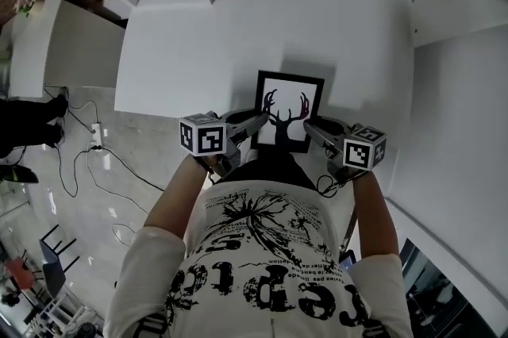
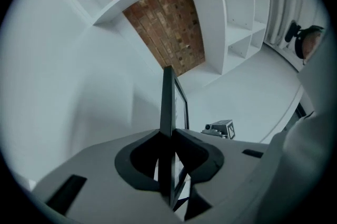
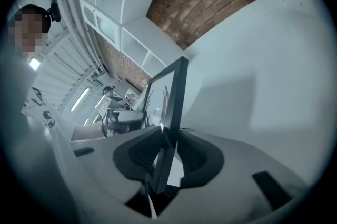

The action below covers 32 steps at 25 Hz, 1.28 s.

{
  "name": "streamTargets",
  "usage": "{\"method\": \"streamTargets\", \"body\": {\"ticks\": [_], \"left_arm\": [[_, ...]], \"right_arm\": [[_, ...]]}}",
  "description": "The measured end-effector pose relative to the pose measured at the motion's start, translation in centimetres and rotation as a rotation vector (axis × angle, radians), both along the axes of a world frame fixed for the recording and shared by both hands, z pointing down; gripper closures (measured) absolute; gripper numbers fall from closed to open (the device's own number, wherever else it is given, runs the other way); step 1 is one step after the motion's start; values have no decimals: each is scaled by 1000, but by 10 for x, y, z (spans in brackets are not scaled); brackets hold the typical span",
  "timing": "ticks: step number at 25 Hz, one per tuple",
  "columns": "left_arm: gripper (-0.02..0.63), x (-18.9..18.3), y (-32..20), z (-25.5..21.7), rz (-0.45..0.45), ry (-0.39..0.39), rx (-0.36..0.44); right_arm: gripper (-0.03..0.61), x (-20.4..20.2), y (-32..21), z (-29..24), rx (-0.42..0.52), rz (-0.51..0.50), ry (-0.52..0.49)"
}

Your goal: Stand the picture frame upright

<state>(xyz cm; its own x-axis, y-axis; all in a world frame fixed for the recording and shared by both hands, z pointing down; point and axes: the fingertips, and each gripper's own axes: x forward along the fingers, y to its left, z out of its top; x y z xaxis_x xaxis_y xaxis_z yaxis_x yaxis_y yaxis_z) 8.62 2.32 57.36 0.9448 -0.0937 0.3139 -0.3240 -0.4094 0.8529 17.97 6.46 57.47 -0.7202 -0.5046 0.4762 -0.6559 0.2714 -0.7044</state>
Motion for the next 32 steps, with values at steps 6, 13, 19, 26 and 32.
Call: {"method": "streamTargets", "body": {"ticks": [6, 13, 19, 26, 32], "left_arm": [[517, 29, -69, -59, -11, 15, 158], [517, -8, -171, -100, -73, 1, 299], [515, -19, -166, -107, -127, -38, 394], [512, -28, -170, -126, -86, -27, 488], [509, -121, -246, -124, -7, -38, 549]], "right_arm": [[483, 32, -75, -57, 120, -44, 20], [486, -4, -183, -90, 181, -141, 41], [488, -12, -186, -96, 256, -183, 77], [486, -21, -186, -117, 346, -141, 151], [486, -117, -259, -117, 361, -92, 232]]}}
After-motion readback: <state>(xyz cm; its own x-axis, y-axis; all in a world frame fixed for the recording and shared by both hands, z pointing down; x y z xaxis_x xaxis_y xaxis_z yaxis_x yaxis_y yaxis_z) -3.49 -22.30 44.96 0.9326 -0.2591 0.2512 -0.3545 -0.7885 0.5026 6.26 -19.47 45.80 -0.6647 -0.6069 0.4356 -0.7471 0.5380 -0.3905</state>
